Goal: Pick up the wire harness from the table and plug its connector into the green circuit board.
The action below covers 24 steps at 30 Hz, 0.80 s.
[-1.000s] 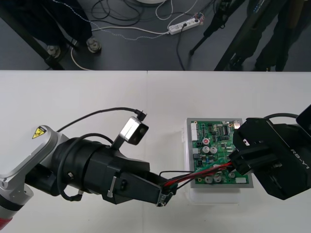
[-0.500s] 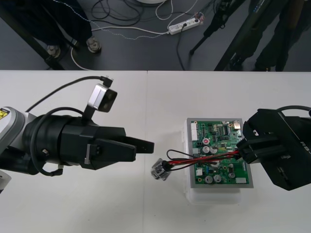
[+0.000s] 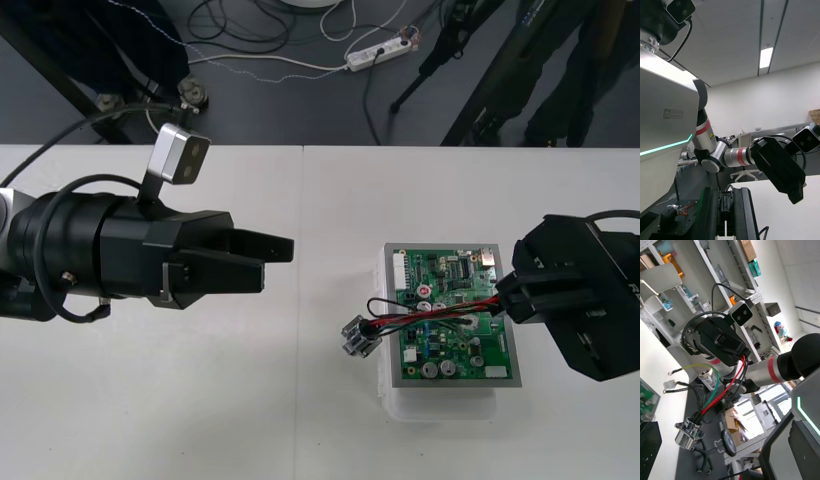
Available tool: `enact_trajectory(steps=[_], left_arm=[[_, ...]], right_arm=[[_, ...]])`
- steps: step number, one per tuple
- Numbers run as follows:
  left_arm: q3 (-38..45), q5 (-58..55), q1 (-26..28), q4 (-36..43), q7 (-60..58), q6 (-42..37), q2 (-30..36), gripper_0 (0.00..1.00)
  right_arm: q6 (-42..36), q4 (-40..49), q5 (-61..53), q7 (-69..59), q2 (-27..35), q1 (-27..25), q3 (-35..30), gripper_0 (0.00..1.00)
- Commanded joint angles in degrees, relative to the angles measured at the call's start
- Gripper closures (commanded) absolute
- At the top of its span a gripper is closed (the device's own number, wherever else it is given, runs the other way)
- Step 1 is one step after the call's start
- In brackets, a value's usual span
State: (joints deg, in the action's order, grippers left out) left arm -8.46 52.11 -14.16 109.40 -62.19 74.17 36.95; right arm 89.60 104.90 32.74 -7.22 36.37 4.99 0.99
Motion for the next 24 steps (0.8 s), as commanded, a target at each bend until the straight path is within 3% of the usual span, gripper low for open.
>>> enact_trajectory(steps=[1,9,24], left_arm=[[3.0,1.9,-3.7,2.1,8.3,-2.2,2.2,0.00],[4.9,5.5,-5.1,2.1,13.1,-2.2,0.5,0.00],[6.6,10.6,-6.0,2.0,26.8,-2.2,-5.3,0.00]], right_arm=[[0.4,0.2,1.3,-0.6,0.8,-0.5,-2.5,1.00],[0.4,0.2,6.9,-0.8,-1.7,1.0,-6.3,1.00],[0.4,0.2,12.2,-0.5,-3.5,3.7,-6.6,1.00]])
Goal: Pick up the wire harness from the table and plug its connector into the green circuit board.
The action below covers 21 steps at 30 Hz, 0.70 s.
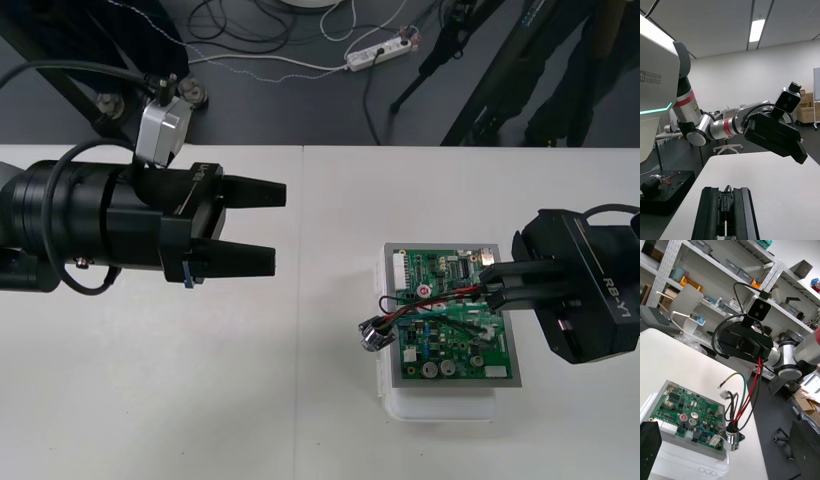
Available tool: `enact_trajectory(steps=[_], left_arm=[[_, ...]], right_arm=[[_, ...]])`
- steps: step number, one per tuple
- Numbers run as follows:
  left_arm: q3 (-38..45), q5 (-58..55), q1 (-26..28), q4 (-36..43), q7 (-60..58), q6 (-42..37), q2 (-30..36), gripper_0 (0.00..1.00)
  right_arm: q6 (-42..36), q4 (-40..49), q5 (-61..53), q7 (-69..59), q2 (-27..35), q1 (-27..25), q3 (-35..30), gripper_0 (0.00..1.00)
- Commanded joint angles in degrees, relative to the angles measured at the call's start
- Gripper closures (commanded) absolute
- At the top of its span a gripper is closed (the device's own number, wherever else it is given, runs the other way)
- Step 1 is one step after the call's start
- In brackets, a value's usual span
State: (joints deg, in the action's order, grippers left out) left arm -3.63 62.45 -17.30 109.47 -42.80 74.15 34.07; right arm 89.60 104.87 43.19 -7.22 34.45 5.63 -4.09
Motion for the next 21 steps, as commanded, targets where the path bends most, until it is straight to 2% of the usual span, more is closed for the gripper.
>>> enact_trajectory(steps=[1,12,21], left_arm=[[1.9,0.3,-2.9,2.0,7.9,-2.1,-2.7,0.00],[1.9,0.6,-3.2,2.0,17.3,-0.8,-5.9,0.00],[2.1,1.2,-2.7,2.0,23.3,0.2,-6.0,0.00]], right_arm=[[0.4,0.3,2.1,-0.4,-1.7,3.2,-1.5,1.00],[-6.1,0.8,9.5,-0.4,-5.3,5.7,-1.4,1.00],[-10.7,2.3,13.1,-1.1,-7.9,6.8,-1.2,1.00]])
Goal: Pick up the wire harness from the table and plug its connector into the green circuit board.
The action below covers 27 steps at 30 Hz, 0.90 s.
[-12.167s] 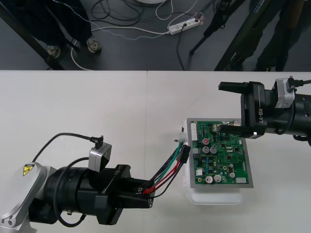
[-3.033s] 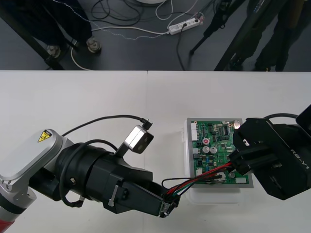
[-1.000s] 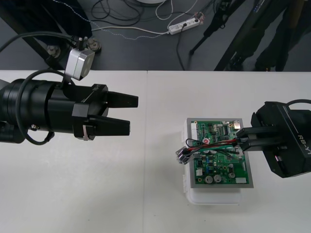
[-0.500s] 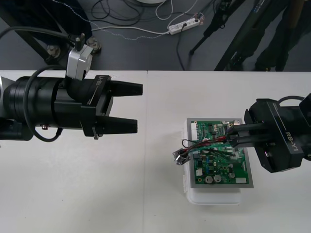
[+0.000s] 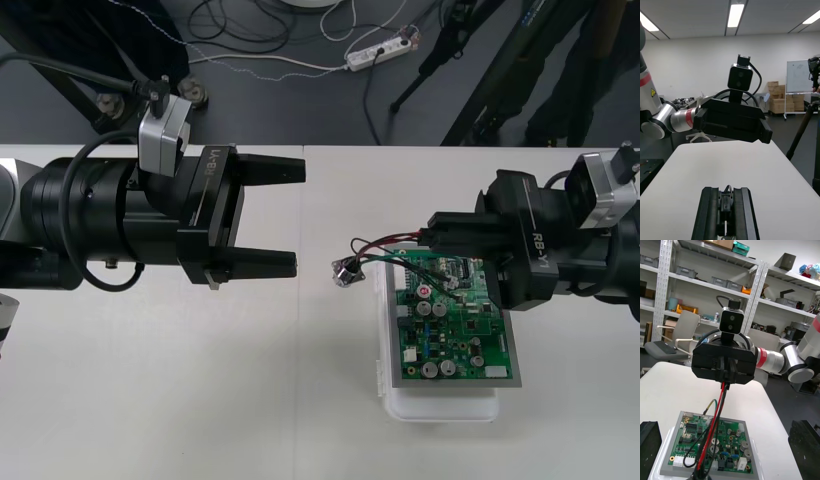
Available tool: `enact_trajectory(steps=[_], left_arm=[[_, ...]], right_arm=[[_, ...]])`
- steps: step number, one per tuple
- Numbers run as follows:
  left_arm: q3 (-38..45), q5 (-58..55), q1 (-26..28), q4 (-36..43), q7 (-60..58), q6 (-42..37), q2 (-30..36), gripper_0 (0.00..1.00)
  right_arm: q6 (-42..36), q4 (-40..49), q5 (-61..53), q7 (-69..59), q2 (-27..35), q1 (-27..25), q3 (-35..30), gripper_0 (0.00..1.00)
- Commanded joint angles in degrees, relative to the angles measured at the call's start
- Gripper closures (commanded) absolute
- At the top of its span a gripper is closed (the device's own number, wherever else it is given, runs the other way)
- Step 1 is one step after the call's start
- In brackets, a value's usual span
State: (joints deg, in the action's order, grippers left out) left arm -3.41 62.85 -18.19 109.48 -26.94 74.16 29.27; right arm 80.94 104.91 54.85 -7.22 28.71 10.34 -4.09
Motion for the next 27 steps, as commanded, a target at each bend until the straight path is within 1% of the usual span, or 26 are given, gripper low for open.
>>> enact_trajectory(steps=[1,6,11,18,27], left_arm=[[1.9,0.8,-1.7,2.0,7.7,0.2,-1.3,0.00],[1.9,1.4,-1.1,2.0,8.8,0.2,-2.3,0.00],[1.9,2.8,-0.8,1.3,13.1,0.2,-2.8,0.00],[1.9,2.8,-0.8,-0.5,13.9,0.2,-3.6,0.00],[1.9,3.7,-0.9,-3.2,15.3,0.6,-6.0,0.00]], right_arm=[[-2.3,2.4,1.5,-1.3,-2.3,2.1,-1.1,1.00],[-4.6,4.4,3.5,-2.1,-3.4,2.1,-1.0,1.00],[-5.5,5.7,4.7,-3.3,-4.0,2.1,-0.9,1.00],[-7.7,8.6,7.1,-4.7,-4.2,2.1,-0.6,1.00],[-9.9,10.2,8.0,-4.6,-5.2,2.1,1.5,1.00]])
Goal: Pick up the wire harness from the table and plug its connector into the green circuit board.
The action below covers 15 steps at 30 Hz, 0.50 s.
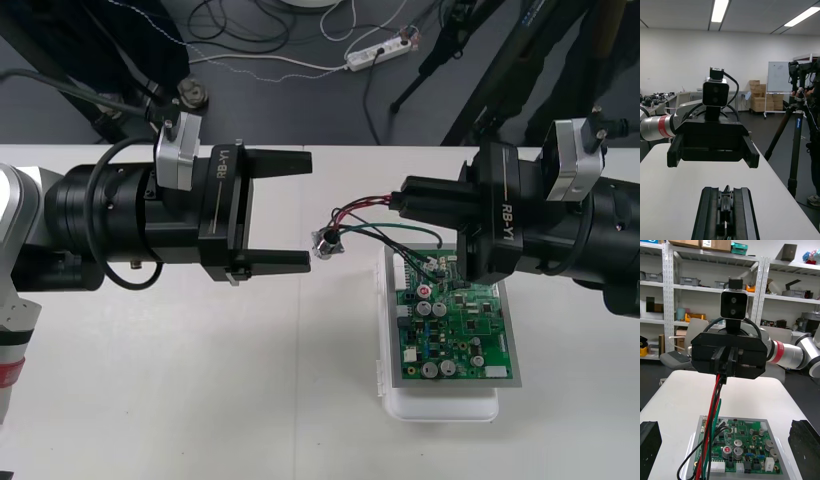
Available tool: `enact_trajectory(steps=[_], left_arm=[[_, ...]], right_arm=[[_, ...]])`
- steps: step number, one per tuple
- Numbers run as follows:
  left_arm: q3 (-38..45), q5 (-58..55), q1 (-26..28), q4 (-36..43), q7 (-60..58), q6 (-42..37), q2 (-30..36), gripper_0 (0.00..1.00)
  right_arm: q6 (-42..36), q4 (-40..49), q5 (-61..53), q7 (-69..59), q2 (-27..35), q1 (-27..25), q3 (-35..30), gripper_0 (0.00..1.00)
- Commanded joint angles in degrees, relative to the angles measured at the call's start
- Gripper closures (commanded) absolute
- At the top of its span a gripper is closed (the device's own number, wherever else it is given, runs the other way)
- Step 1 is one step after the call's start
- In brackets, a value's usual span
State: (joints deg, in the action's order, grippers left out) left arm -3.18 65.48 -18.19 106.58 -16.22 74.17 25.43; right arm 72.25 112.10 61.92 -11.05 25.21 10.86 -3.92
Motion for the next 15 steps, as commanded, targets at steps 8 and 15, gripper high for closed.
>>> enact_trajectory(steps=[8,15], left_arm=[[0.9,1.7,-1.5,-0.6,4.6,0.6,-3.7,0.00],[-0.3,1.7,-2.2,-0.9,4.7,0.6,-4.3,0.00]], right_arm=[[-1.8,4.2,4.3,-0.9,-3.5,1.6,1.5,1.00],[-1.5,4.6,5.9,-1.8,-3.5,1.6,2.4,1.00]])
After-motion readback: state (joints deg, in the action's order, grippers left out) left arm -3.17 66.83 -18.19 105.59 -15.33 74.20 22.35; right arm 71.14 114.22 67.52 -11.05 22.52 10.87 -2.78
